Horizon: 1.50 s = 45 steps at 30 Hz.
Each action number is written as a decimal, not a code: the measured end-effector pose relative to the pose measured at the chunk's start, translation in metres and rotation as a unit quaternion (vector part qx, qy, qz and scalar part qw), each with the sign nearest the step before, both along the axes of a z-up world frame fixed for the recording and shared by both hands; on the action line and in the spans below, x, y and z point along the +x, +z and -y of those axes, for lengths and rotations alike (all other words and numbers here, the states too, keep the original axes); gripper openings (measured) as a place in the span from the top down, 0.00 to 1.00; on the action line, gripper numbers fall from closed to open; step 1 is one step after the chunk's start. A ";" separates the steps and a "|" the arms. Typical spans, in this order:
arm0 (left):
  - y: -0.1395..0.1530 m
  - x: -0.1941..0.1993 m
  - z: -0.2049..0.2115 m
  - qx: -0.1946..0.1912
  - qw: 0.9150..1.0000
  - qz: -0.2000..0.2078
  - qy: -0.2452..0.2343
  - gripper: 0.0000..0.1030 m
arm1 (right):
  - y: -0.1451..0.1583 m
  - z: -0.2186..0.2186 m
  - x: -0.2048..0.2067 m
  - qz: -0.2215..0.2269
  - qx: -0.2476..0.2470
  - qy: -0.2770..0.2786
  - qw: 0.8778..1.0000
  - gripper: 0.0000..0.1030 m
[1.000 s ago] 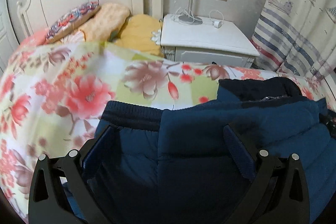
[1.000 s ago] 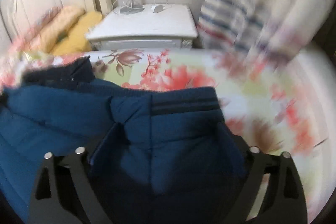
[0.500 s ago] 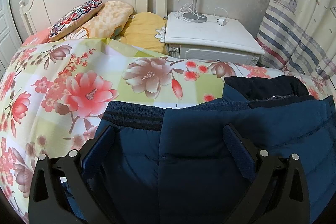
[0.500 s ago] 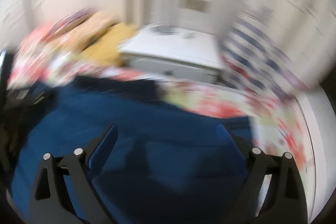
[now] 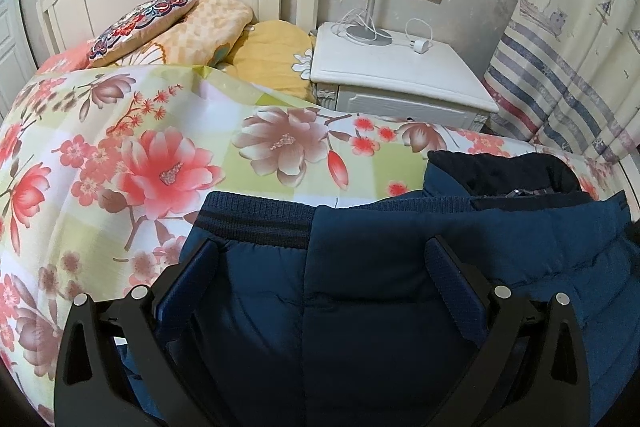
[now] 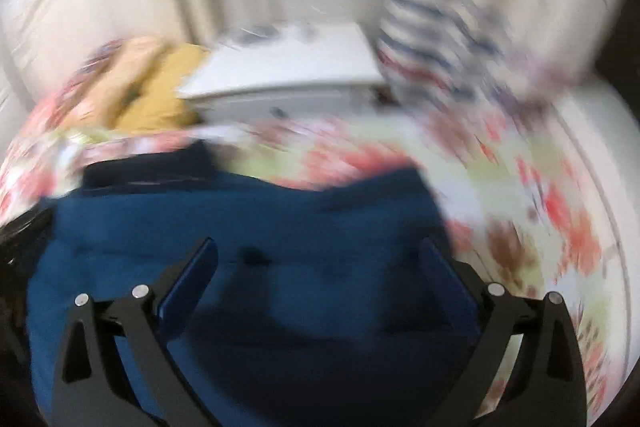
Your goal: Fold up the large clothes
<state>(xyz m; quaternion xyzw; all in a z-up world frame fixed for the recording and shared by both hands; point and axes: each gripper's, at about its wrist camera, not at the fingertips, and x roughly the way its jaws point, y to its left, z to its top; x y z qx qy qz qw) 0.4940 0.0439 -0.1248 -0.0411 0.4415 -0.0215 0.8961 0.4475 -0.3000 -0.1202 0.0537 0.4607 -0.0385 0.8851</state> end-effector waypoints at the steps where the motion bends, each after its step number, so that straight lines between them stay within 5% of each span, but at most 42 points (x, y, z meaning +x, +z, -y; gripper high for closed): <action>1: 0.000 0.000 0.000 -0.003 1.000 0.000 0.000 0.04 | -0.016 0.012 0.004 -0.016 0.032 -0.001 0.999 0.02; 4: 0.000 0.001 0.000 -0.004 1.000 0.000 0.001 0.04 | -0.020 0.018 0.005 -0.008 0.059 -0.004 0.998 0.02; 8: 0.000 0.001 -0.001 -0.008 1.000 0.001 0.001 0.04 | 0.012 -0.018 -0.013 0.026 -0.033 -0.003 0.999 0.06; 12: 0.000 0.002 -0.001 -0.010 1.000 0.001 0.001 0.04 | 0.045 -0.068 -0.053 0.084 -0.018 0.091 0.992 0.04; 17: 0.000 0.001 -0.002 -0.011 1.000 0.002 0.001 0.04 | 0.005 -0.118 -0.057 0.020 -0.080 0.162 0.983 0.03; 26: 0.003 0.003 0.002 -0.008 1.000 0.003 0.003 0.04 | -0.009 -0.107 -0.059 0.063 -0.020 0.153 0.986 0.02; 28: 0.018 -0.012 0.003 0.028 0.999 0.028 0.037 0.04 | -0.009 -0.107 -0.061 0.068 -0.021 0.153 0.986 0.02; 32: 0.076 -0.081 0.035 -0.046 0.989 0.137 0.000 0.04 | -0.009 -0.103 -0.062 0.067 -0.008 0.155 0.986 0.02; 34: 0.073 -0.093 0.066 -0.012 0.991 0.130 -0.030 0.04 | -0.009 -0.101 -0.061 0.066 0.002 0.155 0.986 0.02; 37: 0.023 -0.083 0.104 0.106 0.991 0.059 -0.048 0.04 | -0.008 -0.098 -0.062 0.068 0.008 0.155 0.986 0.02; 38: 0.004 -0.077 0.105 0.110 0.992 0.028 -0.056 0.04 | -0.007 -0.098 -0.063 0.069 0.012 0.155 0.985 0.02; 41: 0.003 -0.078 0.086 0.069 0.996 0.020 -0.043 0.04 | -0.005 -0.094 -0.065 0.063 0.024 0.153 0.986 0.02; 45: 0.023 -0.105 0.074 0.141 0.987 0.068 -0.024 0.04 | 0.022 -0.090 -0.100 0.074 0.023 0.120 0.990 0.03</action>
